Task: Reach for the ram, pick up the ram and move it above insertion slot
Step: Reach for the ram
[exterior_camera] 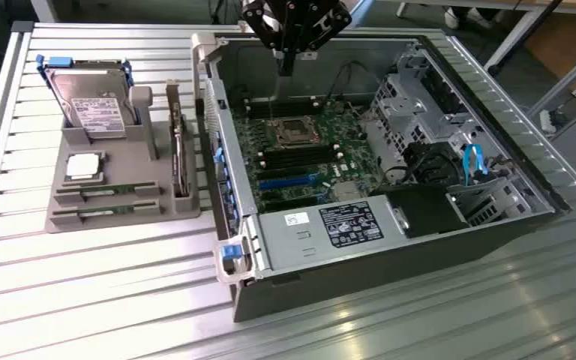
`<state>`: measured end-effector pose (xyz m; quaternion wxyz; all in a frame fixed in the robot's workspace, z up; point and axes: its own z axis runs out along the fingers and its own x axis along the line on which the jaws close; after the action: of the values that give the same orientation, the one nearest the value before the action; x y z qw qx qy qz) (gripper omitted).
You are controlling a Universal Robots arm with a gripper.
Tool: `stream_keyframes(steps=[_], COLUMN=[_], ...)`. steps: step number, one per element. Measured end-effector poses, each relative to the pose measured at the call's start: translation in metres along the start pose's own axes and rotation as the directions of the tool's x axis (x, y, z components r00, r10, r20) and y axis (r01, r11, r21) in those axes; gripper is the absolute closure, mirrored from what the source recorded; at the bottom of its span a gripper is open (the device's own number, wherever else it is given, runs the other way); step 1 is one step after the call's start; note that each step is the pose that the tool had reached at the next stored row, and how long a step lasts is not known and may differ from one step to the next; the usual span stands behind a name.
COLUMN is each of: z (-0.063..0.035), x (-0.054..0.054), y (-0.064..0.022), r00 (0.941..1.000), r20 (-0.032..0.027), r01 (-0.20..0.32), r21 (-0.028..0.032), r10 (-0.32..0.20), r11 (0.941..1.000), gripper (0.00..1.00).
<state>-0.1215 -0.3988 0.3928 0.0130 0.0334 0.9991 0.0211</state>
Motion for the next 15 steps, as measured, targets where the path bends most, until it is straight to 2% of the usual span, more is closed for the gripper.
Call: stream_keyframes(steps=[3, 15], z=[-0.0001, -0.0004], x=[0.006, 0.016], y=[-0.0004, -0.0011], r00=[1.0, 1.0], r20=[0.0, 0.0], r01=[0.0, 0.0], r21=[-0.0001, 0.0], r10=[0.0, 0.0], r11=[1.0, 1.0], gripper=[0.9, 0.9])
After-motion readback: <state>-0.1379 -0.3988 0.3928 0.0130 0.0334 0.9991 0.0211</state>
